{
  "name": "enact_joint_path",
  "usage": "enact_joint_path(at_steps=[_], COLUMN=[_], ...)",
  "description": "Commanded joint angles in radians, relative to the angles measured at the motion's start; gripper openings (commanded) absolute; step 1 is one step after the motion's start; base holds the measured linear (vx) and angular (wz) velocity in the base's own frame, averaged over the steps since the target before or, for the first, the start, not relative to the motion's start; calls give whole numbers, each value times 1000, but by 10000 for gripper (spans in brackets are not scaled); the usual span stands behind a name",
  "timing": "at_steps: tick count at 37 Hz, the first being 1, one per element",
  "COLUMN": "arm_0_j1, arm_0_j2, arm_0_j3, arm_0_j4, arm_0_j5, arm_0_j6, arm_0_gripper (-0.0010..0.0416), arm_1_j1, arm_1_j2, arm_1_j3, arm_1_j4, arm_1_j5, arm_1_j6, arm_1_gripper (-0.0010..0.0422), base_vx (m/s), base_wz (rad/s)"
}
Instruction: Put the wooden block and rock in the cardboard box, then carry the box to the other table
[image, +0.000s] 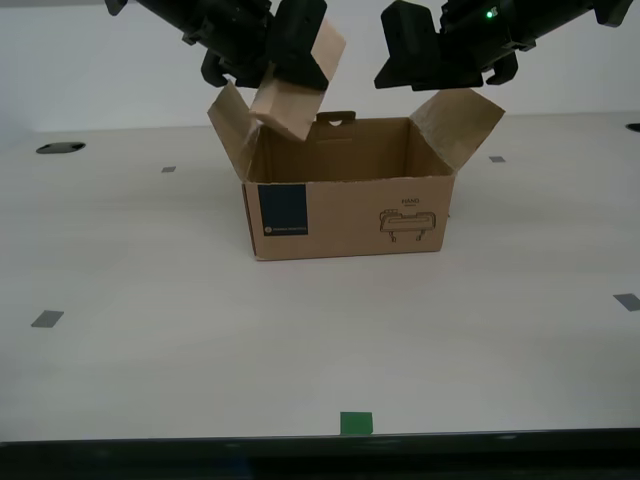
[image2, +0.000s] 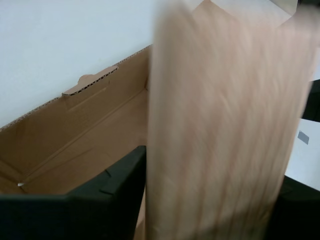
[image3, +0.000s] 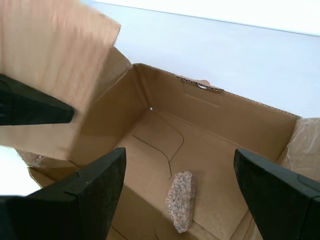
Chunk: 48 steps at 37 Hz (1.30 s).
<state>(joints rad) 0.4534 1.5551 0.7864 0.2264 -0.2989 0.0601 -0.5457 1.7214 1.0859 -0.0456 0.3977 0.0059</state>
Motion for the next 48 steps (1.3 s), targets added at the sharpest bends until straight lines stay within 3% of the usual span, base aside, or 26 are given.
enact_joint_path(at_steps=[1, 9, 19, 25, 34, 38, 48], arm_0_j1=[0, 0, 1, 1, 1, 1, 0], arm_0_j2=[0, 0, 0, 0, 0, 0, -1], arm_0_j3=[1, 2, 7, 40, 163, 213, 334], arm_0_j4=[4, 4, 4, -23, -220, -277, -418], arm_0_j5=[-4, -4, -4, -3, -3, -3, -2], arm_0_j6=[1, 1, 1, 5, 0, 0, 1], arm_0_gripper=[281, 258, 251, 281, 336, 358, 392], arm_1_j1=[0, 0, 0, 0, 0, 0, 2], arm_1_j2=[-2, -2, -2, -2, -2, -2, 0], arm_1_j3=[0, 0, 0, 0, 3, 47, 254], arm_1_j4=[3, 3, 3, 2, -5, -89, -307], arm_1_j5=[-1, -18, -19, -19, -18, -19, -19], arm_1_j6=[1, 1, -26, -62, -98, -123, -128], arm_1_gripper=[228, 280, 295, 295, 295, 295, 295], base_vx=[0, 0, 0, 0, 0, 0, 0], base_wz=[0, 0, 0, 0, 0, 0, 0])
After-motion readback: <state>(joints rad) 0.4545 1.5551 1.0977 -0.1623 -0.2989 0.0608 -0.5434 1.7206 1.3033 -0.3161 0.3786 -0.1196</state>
